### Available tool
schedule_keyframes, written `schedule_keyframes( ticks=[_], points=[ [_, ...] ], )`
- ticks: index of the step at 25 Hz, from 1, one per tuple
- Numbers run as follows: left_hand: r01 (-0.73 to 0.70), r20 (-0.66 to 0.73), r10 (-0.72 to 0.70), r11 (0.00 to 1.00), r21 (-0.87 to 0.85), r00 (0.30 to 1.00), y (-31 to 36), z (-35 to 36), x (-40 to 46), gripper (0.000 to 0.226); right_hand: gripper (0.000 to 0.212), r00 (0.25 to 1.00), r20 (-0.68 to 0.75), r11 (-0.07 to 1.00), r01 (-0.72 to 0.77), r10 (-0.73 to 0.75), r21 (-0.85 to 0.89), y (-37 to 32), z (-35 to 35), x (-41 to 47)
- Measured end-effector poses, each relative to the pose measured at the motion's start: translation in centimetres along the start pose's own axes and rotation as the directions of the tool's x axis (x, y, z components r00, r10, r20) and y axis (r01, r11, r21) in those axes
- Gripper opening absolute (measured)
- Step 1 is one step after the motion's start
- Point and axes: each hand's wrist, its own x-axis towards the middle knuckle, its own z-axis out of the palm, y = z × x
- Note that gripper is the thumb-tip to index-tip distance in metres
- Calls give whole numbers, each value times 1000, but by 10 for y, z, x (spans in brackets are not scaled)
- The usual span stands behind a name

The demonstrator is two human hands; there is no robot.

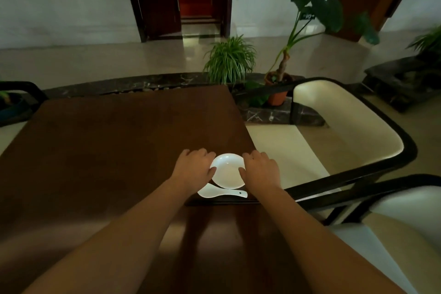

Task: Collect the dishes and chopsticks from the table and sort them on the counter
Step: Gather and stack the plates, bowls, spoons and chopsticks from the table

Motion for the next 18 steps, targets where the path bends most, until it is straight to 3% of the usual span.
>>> schedule_keyframes(
  ticks=[7,11,15,18],
  points=[
    [84,154,-74,995,-54,985,-1,49,32,40,31,971,199,965,-173,133,196,13,47,26],
    [143,138,-108,951,-275,985,-1,59,32,40,28,962,189,896,-255,197,363,12,53,29],
    [178,98,-151,901,-395,984,1,58,32,30,34,925,228,650,-377,305,660,9,54,26],
    [209,68,-200,875,-437,977,0,48,27,24,35,920,223,507,-367,322,780,4,48,19]
  ],
)
